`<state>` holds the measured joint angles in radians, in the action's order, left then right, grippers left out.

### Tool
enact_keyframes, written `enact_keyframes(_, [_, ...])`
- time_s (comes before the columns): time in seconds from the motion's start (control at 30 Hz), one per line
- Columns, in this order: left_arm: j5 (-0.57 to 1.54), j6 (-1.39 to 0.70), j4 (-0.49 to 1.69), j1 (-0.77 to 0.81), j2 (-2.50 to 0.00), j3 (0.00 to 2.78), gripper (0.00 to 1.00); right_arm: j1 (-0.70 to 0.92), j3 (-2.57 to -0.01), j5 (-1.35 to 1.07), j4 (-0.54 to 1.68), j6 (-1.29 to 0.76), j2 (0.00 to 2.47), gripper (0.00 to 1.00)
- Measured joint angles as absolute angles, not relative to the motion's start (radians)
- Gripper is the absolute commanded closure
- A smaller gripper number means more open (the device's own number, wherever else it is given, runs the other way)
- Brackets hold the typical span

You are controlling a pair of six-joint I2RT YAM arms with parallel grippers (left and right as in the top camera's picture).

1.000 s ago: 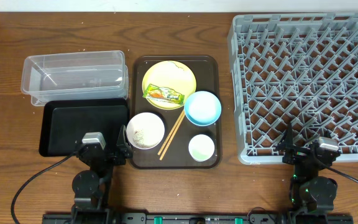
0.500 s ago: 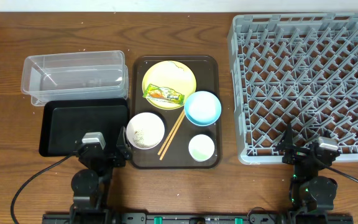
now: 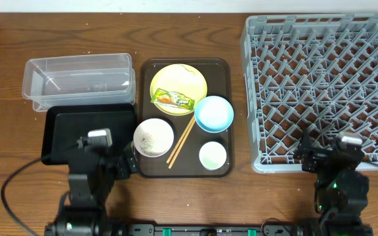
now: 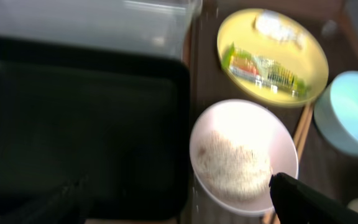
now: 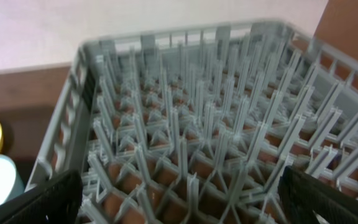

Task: Sort waste into correct bins and load items into the dishwasher rack
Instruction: 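Move the left gripper from rest toward the yellow plate, then lower the left gripper and grasp the green snack wrapper on the plate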

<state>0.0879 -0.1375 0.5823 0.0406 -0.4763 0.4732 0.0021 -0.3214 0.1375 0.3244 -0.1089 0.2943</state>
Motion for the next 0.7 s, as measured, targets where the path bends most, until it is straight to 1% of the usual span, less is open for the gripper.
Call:
enact_keyframes(0.23, [0.157,-0.138,0.822,0.041,-0.833,0.754,0.07,0.002,-0.48,0.101,0.539,-0.109,0.504,0.01])
enact_keyframes(0.4, [0.195,-0.138,1.02,0.041,-1.042,0.956,0.07,0.002,-0.567,0.085,0.633,-0.109,0.632,0.01])
enact_keyframes(0.6, [0.208,-0.138,1.053,0.041,-1.161,1.011,0.07,0.002,-0.609,0.043,0.64,-0.109,0.699,0.01])
enact_keyframes(0.7, [0.211,-0.138,1.024,0.041,-1.198,1.011,0.07,0.002,-0.609,0.017,0.64,-0.109,0.7,0.01])
